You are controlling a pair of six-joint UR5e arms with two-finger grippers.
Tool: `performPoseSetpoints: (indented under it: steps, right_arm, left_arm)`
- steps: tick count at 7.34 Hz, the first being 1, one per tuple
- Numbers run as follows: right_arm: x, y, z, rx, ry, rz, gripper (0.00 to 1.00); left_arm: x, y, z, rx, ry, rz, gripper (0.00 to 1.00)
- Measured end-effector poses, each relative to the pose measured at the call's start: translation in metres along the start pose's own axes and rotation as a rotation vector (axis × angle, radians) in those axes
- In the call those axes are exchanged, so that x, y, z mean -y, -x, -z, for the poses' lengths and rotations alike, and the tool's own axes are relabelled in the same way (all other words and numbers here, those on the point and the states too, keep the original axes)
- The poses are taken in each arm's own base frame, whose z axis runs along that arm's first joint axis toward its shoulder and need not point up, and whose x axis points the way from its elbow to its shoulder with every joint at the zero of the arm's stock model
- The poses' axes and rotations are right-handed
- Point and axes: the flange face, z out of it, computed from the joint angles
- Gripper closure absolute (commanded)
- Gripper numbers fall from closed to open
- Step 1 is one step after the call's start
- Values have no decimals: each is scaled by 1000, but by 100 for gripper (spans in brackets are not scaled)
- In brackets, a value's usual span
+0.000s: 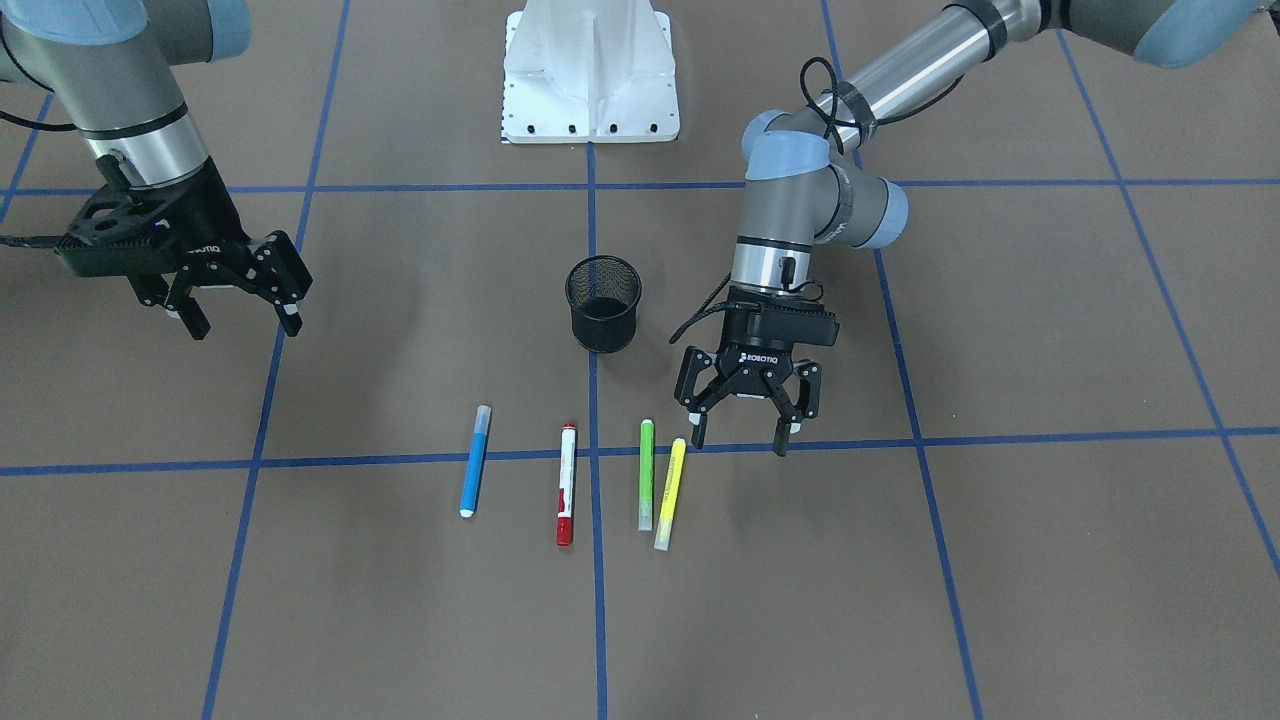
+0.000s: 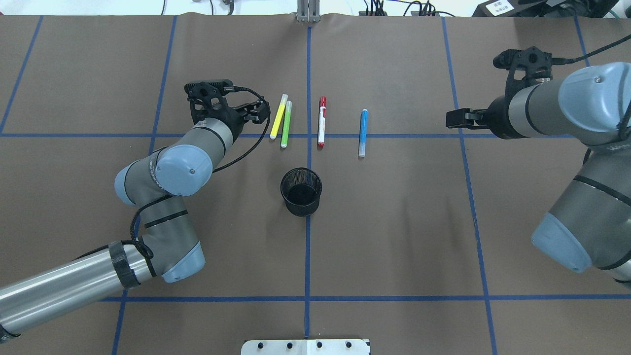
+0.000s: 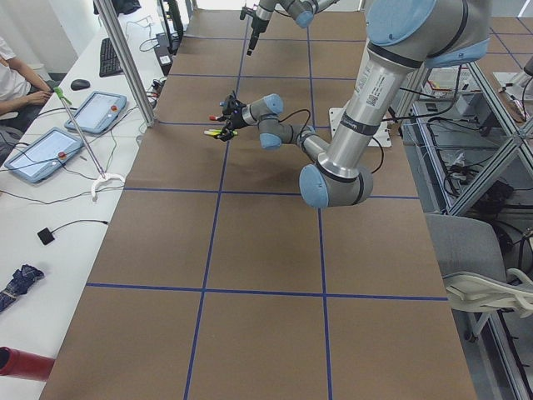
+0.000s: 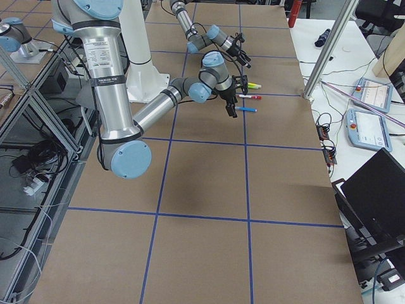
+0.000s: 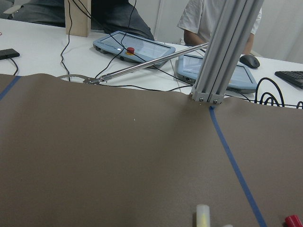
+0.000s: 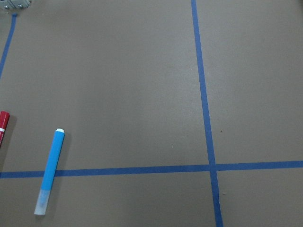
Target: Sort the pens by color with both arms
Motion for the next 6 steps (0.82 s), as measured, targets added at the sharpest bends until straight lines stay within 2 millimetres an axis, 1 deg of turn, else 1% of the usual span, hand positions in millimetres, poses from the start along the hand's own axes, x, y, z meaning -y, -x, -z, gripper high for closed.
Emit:
performPoseSetpoints:
  steps: [1, 2, 3, 4, 5, 6]
  right_arm:
    - [1, 0, 0, 1, -1, -1, 1]
    - [2, -1, 1, 0, -5, -2, 1]
    - [6, -3, 3, -1, -11, -4, 1]
    - [12, -8, 6, -4, -19, 1, 1]
    - [20, -15, 9, -11, -29, 16, 1]
    - [30, -25, 10, -26, -38, 40, 1]
  left_arm:
    - [4, -1, 7, -7, 8, -2, 0]
    - [7, 7, 9, -11, 36, -5, 0]
    - [14, 23, 9, -12, 77, -8, 0]
    - [31, 48, 10, -13, 121, -21, 0]
    - [54, 78, 14, -7, 170, -50, 0]
    - [88, 113, 20, 15, 243, -78, 0]
